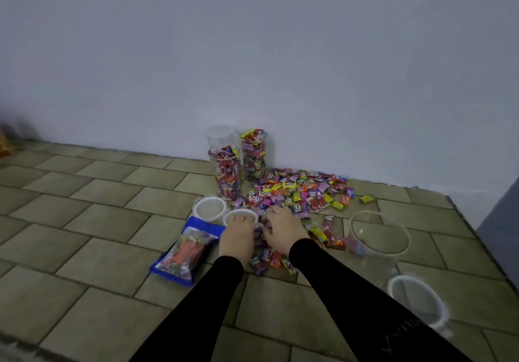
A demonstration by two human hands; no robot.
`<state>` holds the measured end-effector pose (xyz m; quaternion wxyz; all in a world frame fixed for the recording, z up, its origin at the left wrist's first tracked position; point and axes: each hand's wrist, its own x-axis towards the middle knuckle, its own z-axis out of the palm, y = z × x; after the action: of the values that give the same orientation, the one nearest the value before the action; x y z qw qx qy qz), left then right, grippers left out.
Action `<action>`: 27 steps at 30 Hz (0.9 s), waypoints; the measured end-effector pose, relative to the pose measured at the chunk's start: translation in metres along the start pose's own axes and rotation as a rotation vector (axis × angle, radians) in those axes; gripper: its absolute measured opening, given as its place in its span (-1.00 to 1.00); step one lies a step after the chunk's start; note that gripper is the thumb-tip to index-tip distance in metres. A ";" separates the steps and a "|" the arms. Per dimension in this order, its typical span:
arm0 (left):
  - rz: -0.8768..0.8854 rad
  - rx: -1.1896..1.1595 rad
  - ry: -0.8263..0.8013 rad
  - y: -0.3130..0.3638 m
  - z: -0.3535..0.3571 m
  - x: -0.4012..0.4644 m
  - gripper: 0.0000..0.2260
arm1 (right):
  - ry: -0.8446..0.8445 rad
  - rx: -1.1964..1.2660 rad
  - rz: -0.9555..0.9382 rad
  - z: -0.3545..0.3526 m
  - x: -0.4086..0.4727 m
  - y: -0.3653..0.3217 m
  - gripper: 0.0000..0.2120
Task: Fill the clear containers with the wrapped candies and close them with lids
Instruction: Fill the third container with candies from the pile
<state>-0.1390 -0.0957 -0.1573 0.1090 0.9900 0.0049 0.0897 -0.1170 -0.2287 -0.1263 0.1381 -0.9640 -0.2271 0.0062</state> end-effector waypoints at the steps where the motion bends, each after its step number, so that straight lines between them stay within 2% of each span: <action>1: -0.005 0.017 -0.004 -0.005 0.001 0.002 -0.65 | -0.020 -0.008 -0.034 0.005 0.005 -0.001 -0.71; 9: -0.036 0.012 0.072 -0.032 -0.004 0.011 -0.65 | 0.027 -0.003 -0.028 0.032 0.021 -0.008 -0.67; 18: -0.257 0.046 0.030 -0.060 -0.010 0.018 -0.69 | 0.095 -0.029 -0.061 0.044 0.032 -0.004 -0.70; 21: -0.236 0.094 0.024 -0.052 -0.006 0.020 -0.72 | 0.131 0.004 -0.084 0.039 0.038 -0.005 -0.76; 24: -0.156 0.045 0.049 -0.028 0.002 0.018 -0.68 | 0.164 0.000 -0.141 0.030 0.055 -0.010 -0.77; 27: -0.128 -0.039 0.022 -0.006 0.011 0.009 -0.54 | 0.069 -0.042 -0.206 0.022 0.079 -0.014 -0.71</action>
<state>-0.1277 -0.0923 -0.1672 0.1338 0.9843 0.0678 0.0934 -0.0537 -0.1760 -0.1399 0.1254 -0.9378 -0.3204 -0.0461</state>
